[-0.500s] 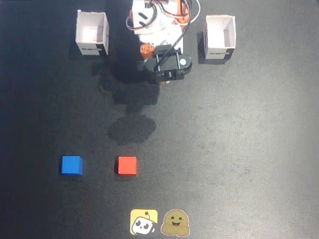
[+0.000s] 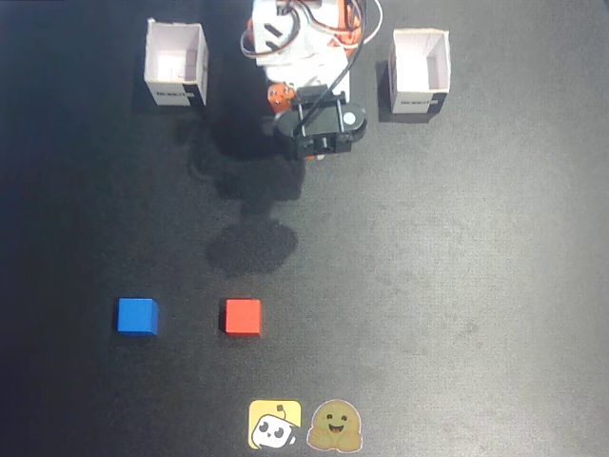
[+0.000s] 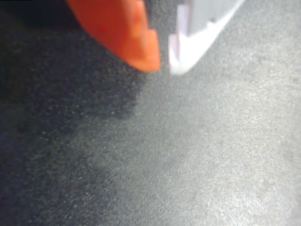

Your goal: Put the red cube in the right box and the blue cube in the left box.

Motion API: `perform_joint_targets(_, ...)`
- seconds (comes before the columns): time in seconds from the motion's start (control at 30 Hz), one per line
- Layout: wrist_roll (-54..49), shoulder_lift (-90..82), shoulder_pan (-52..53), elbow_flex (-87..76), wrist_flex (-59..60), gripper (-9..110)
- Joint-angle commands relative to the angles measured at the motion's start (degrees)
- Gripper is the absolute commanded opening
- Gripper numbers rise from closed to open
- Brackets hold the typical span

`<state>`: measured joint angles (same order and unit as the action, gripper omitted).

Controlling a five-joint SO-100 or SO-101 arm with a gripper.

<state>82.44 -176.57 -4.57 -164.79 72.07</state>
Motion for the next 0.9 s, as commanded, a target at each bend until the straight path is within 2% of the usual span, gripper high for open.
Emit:
perform_joint_targets(0.0, 0.5, -0.6, -0.4, 0.2, 0.2, 0)
perform_joint_targets(0.87, 0.2, -0.6, 0.2, 0.2, 0.2, 0)
